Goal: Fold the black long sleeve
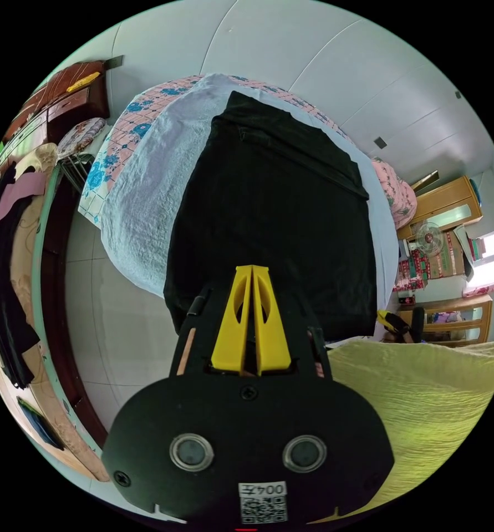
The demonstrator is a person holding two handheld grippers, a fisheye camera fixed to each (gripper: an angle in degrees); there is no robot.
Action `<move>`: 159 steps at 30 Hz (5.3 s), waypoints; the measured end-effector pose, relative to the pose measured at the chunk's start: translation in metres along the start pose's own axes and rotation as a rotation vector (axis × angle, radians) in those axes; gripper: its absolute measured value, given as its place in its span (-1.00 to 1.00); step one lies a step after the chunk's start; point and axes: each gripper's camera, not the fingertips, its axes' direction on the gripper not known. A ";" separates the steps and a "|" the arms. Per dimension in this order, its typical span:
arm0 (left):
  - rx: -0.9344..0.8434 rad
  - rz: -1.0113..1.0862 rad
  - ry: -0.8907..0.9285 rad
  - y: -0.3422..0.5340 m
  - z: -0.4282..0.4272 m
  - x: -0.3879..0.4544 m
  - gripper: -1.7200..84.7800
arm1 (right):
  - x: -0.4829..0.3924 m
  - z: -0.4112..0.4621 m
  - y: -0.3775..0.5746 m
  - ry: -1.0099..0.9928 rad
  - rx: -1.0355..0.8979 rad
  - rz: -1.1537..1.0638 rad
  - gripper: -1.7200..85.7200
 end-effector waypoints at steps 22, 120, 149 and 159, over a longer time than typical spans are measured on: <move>0.068 -0.009 0.062 0.095 -0.003 -0.171 -0.75 | -0.141 0.231 -0.042 0.520 -0.188 -0.388 -0.84; -0.073 1.277 -0.122 -0.556 1.001 0.240 -0.76 | 0.088 0.324 -0.527 0.772 0.221 -0.283 -0.78; 0.074 1.375 -0.232 -0.573 1.147 0.210 -0.76 | 0.155 0.301 -0.585 0.756 0.238 -0.293 -0.79; 0.206 1.048 -0.140 -0.673 0.978 0.002 -0.80 | 0.165 0.234 -0.648 0.545 0.392 -0.388 -0.74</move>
